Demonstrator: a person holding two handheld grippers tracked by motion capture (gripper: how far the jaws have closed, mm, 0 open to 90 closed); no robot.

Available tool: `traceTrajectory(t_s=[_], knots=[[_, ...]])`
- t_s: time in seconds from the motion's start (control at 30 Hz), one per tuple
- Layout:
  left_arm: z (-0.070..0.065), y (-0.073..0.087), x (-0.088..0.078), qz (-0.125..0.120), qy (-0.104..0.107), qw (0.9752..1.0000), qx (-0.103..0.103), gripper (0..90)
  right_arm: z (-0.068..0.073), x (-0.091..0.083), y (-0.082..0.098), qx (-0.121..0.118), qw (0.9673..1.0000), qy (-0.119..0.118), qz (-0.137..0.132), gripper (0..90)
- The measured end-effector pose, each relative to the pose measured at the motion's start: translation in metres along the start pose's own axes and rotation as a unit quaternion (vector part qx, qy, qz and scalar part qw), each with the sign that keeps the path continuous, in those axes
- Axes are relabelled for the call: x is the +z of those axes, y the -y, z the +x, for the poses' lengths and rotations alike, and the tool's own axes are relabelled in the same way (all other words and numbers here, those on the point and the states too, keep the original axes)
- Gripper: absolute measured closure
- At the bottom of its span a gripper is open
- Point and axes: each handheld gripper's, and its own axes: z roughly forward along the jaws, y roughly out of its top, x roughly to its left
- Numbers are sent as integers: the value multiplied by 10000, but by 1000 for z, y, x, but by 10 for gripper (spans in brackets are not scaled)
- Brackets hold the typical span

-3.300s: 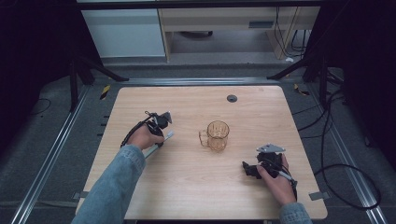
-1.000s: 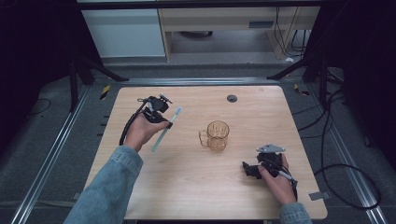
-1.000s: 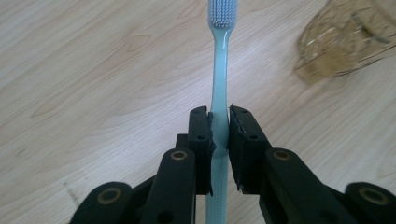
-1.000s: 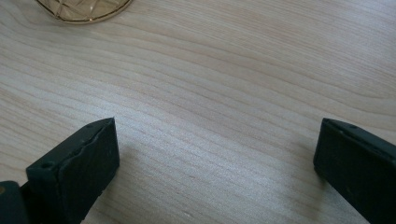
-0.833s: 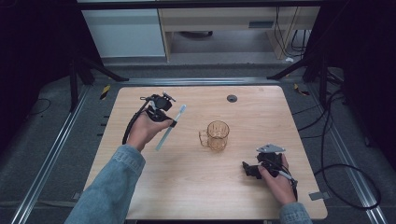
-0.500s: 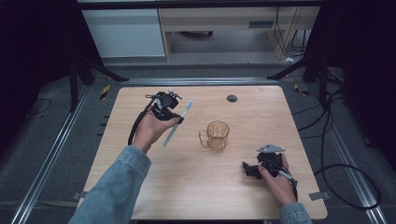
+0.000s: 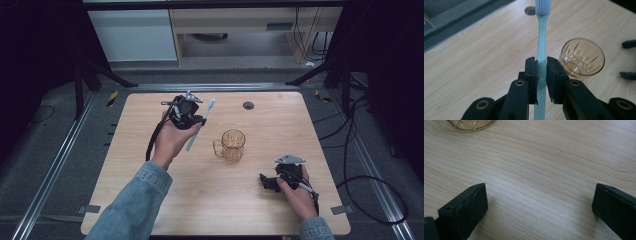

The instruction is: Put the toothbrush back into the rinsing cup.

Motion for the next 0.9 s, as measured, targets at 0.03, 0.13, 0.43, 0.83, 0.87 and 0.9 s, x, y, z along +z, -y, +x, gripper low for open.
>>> traceTrajectory(t_s=[0.03,0.13,0.43,0.83,0.87,0.9], knots=[[-2,-1,-1,-85,-5,10000,-1,787,0,0,0,1,10000,0,0,6],[-10,-1,-1,-243,-61,9997,64,787,0,0,0,-10,10000,10,3,6],[-24,1,2,-705,-47,9975,-34,787,0,0,0,-38,10000,-3,5,6],[-34,-2,-1,-1394,-274,9898,-98,787,0,0,0,-60,10000,-31,2,5],[-35,-2,0,-1424,-249,9894,-113,787,0,0,0,-60,10000,-31,3,6],[-37,-1,1,-1503,-257,9882,-111,787,0,0,0,-53,10000,-38,-1,5]])
